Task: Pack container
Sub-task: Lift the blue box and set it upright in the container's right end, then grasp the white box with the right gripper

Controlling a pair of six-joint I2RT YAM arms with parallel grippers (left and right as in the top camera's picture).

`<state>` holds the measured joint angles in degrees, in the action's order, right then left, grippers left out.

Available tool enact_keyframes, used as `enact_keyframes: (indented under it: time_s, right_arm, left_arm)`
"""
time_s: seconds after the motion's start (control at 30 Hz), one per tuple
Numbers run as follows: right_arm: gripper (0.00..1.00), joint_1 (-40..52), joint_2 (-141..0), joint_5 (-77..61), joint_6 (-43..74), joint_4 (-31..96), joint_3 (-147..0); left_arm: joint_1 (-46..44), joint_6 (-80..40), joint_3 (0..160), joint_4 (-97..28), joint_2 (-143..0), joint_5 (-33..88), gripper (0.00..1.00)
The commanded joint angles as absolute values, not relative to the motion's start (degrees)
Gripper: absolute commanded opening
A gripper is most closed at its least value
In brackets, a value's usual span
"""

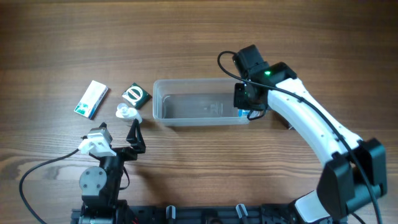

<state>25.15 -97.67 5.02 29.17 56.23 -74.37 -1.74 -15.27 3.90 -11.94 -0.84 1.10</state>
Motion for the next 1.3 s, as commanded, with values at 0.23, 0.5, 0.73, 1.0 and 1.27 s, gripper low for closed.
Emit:
enact_keyframes:
  time_s: [0.23,0.5,0.73,1.0,1.27]
  right_arm:
    - [0.50,25.3,-103.2,6.9,30.0,54.3,-74.5]
    - [0.74,24.3,-86.8,7.2,26.9,56.6,-77.8]
    - [0.77,19.2,-68.9,16.2,24.2,61.7,-77.5]
    - [1.00,2.5,-75.2,11.7,17.7,59.4,-66.5]
    - [0.95,-1.6,-91.5,3.8,12.5,54.7,-62.9]
  left_arm:
    - [-1.4,-14.3,3.6,-11.7,-0.5,0.4,1.00]
    - [-1.4,-14.3,3.6,-11.7,-0.5,0.4,1.00]
    - [-1.4,-14.3,3.6,-11.7,-0.5,0.4,1.00]
    - [-1.4,-14.3,3.6,-11.7,-0.5,0.4,1.00]
    - [-1.4,-14.3,3.6,-11.7,-0.5,0.4,1.00]
